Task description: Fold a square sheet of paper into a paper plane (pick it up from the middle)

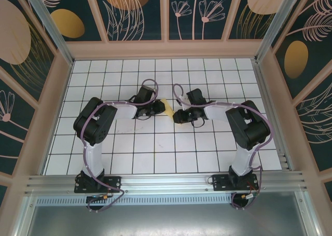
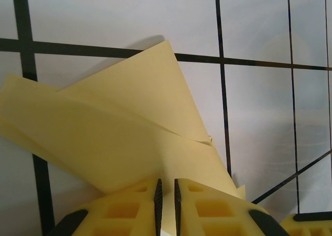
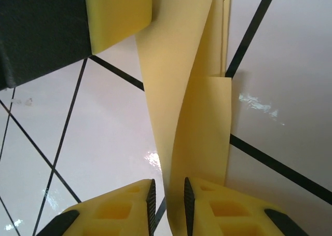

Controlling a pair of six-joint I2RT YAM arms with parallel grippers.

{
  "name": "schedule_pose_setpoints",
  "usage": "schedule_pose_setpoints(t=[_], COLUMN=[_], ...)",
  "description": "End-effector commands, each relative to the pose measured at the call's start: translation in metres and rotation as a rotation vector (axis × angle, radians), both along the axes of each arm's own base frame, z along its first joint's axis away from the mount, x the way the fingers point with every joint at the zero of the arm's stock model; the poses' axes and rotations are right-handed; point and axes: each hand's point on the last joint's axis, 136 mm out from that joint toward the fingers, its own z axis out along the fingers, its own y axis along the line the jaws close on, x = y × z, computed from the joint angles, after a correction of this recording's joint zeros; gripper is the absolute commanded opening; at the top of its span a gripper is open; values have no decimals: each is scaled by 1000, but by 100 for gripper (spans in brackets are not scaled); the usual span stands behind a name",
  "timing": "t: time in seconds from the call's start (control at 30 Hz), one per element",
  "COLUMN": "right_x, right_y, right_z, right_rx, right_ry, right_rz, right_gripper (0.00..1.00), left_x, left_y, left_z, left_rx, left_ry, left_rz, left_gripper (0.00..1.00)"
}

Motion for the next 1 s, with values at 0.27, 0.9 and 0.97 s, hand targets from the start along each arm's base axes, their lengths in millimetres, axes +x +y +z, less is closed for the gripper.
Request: schedule_pose_setpoints(t=[0.27,0.9,0.97], right_x=[2,-7,-7], right_y=[3,14,15], right_z=[15,34,34], right_rx=[-82,229,261], right_ry=[-211,-34,4], right_rz=[92,42,29], right_gripper=[19,0,0], left_x=[-14,8,12], left_y=[19,1,-5], left_z=[-56,7,27], left_rx=[136,39,-4], left_ry=[89,-45,-90], left_rz=[9,-13,-21], left_gripper=[19,27,30])
